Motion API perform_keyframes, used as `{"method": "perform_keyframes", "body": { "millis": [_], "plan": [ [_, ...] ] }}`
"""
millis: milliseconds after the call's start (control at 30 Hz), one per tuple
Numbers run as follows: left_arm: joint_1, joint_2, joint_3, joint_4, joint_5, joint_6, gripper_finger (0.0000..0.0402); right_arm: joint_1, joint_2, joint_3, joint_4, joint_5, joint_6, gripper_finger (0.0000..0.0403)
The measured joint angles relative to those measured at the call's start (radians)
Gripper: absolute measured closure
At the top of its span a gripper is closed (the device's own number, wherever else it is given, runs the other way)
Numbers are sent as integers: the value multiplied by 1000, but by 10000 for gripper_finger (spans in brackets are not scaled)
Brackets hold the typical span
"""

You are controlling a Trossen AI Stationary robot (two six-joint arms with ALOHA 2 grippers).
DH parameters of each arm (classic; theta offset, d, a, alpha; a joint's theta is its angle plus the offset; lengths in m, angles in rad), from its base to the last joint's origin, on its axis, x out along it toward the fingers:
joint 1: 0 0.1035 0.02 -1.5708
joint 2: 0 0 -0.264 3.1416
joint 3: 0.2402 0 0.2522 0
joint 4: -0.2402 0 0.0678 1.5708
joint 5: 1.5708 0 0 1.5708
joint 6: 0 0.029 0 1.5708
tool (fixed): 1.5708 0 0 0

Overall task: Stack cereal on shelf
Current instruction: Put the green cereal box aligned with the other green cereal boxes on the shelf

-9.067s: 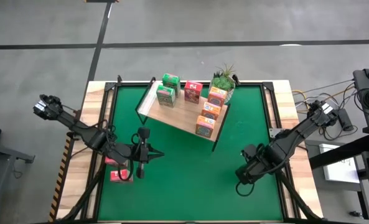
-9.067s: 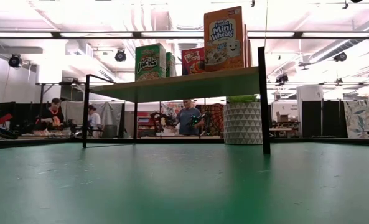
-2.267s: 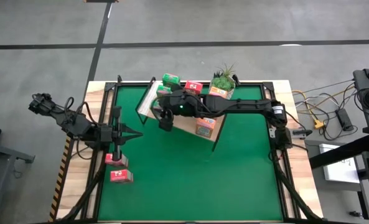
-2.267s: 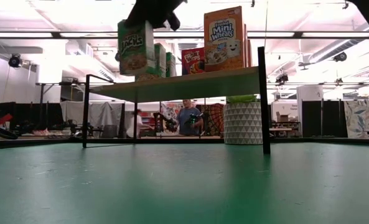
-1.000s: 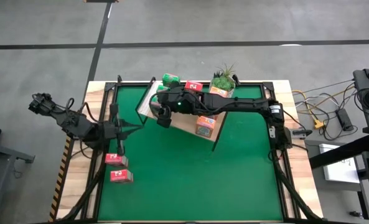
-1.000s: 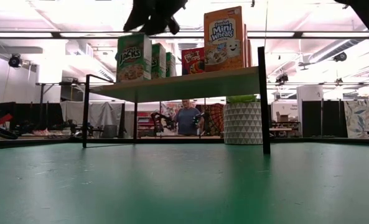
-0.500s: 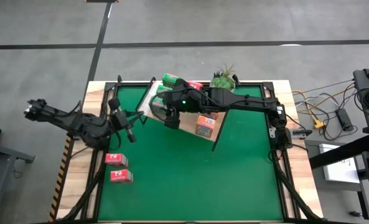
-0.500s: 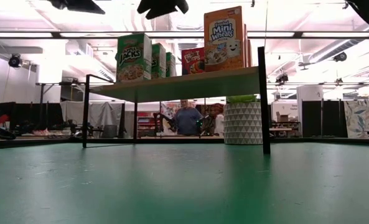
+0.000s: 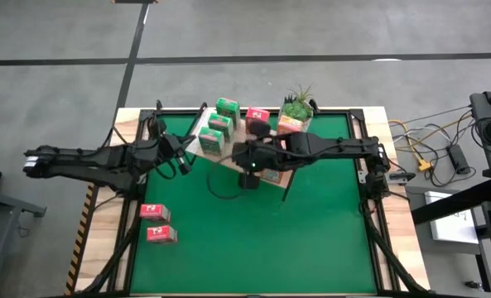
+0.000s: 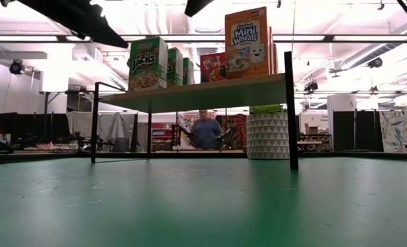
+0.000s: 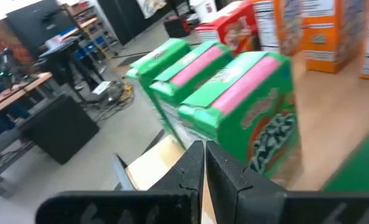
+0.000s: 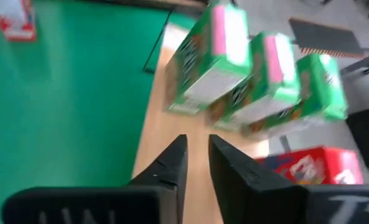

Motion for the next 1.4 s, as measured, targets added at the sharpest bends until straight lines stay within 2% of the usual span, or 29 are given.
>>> {"method": "perform_keyframes", "body": {
  "millis": [300, 767, 1033, 1200, 1400],
  "plan": [
    [25, 48, -9, 54, 52, 1, 402, 89, 0, -1, -77, 2, 66, 388],
    [23, 70, 28, 20, 50, -47, 402, 130, -1, -12, -68, 2, 95, 392],
    [0, 64, 37, -43, 52, -110, 402, 76, -1, -87, 101, 36, -6, 392],
    [-30, 63, 37, -60, 68, -123, 402, 2, -1, -151, 225, 35, -67, 392],
    [-53, 63, 37, -89, 88, -139, 402, -88, 0, -201, 279, 21, -78, 392]
  ]
}}
